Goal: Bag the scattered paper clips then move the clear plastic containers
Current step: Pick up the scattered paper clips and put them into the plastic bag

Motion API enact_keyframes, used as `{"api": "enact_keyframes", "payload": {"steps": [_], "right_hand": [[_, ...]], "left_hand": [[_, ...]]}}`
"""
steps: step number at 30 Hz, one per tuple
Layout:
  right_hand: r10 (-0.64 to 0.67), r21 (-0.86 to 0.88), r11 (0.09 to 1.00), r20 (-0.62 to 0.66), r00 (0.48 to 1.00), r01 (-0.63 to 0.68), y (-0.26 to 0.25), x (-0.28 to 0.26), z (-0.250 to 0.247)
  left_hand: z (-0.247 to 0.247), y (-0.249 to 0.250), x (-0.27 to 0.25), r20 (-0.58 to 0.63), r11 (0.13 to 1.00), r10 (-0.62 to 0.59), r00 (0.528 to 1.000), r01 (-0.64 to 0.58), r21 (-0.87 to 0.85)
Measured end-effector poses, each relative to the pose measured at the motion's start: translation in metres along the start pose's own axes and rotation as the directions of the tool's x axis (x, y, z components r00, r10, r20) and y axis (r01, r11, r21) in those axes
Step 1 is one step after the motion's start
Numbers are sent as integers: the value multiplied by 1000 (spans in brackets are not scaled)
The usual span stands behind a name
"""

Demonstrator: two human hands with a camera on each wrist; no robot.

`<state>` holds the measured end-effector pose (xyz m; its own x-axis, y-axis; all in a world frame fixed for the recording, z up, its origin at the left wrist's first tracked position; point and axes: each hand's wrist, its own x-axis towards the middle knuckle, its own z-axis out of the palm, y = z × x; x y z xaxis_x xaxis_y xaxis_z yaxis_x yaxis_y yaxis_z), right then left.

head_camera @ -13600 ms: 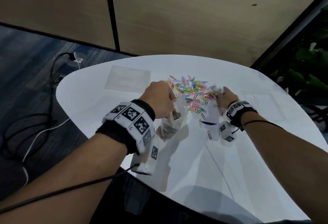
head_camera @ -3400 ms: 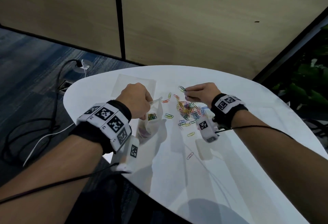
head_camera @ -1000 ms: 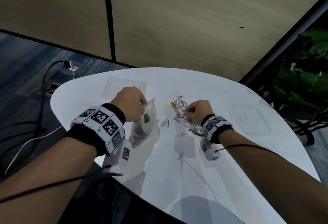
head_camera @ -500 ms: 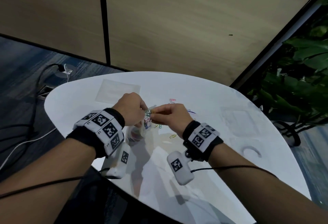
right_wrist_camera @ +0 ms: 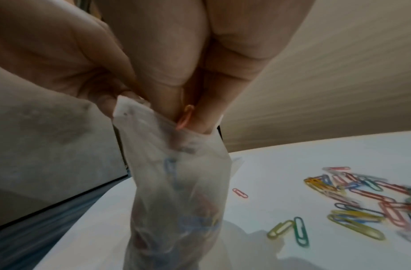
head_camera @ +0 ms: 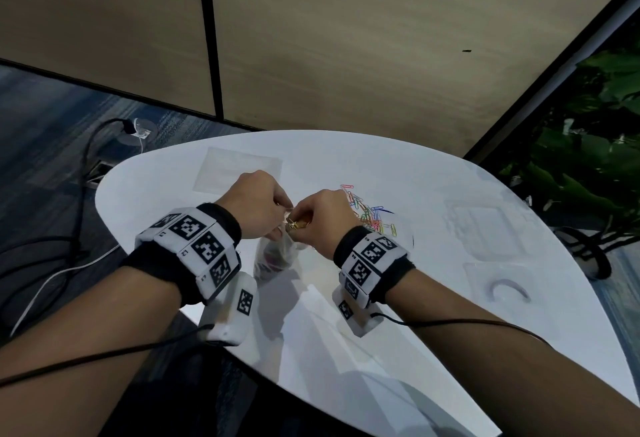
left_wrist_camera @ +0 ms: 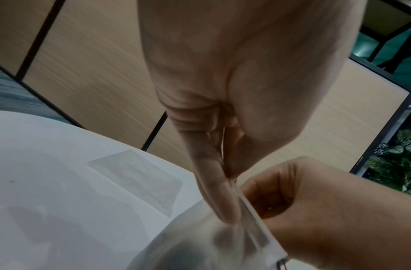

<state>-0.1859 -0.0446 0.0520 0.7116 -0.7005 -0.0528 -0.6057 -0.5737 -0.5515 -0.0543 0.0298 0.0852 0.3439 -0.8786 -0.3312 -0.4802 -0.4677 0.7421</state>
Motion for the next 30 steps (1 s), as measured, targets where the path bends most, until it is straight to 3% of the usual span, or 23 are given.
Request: {"api": "enact_keyframes", "payload": {"steps": [3, 6, 9, 12, 13, 15, 17, 20, 24, 27, 30], "right_hand": [[-33, -40, 999, 55, 998, 35, -6, 4, 4], [-86, -63, 993, 187, 979, 100, -14, 7, 1], [-72, 245, 969, 204, 976, 20, -14, 9, -11], [69, 484, 871, 46, 997, -83, 5, 23, -20], [107, 445, 890, 6, 994, -99, 16, 29, -19], [127, 185, 974, 13, 992, -127, 40, 39, -10], [109, -50, 993, 116, 987, -104, 56, 44, 8], [39, -219, 975, 311, 949, 31, 59, 44, 42], [-69, -397, 881, 429, 901, 256, 60, 32, 69], [-131, -558, 689, 531, 837, 462, 77, -2, 65], [-126, -647, 595, 510, 851, 476, 108, -27, 46]], "left_hand": [[-4, -5, -1, -6, 1000, -5, 1000, 5, 10], [-10, -9, -3, -24, 1000, -23, 999, 24, 7], [-16, -10, -4, -58, 998, -62, 996, 62, -3], [-23, -17, -1, -99, 995, -102, 990, 103, 6], [-26, -20, 1, -112, 993, -114, 987, 116, 14], [-32, -24, 3, -133, 989, -139, 981, 143, 24], [-38, -27, 4, -149, 986, -156, 976, 162, 26], [-41, -27, 4, -155, 985, -160, 975, 168, 42], [-38, -26, 6, -139, 985, -150, 979, 160, 61], [-35, -21, 6, -122, 985, -153, 981, 161, 57], [-30, -15, 3, -110, 986, -153, 982, 159, 56]]}}
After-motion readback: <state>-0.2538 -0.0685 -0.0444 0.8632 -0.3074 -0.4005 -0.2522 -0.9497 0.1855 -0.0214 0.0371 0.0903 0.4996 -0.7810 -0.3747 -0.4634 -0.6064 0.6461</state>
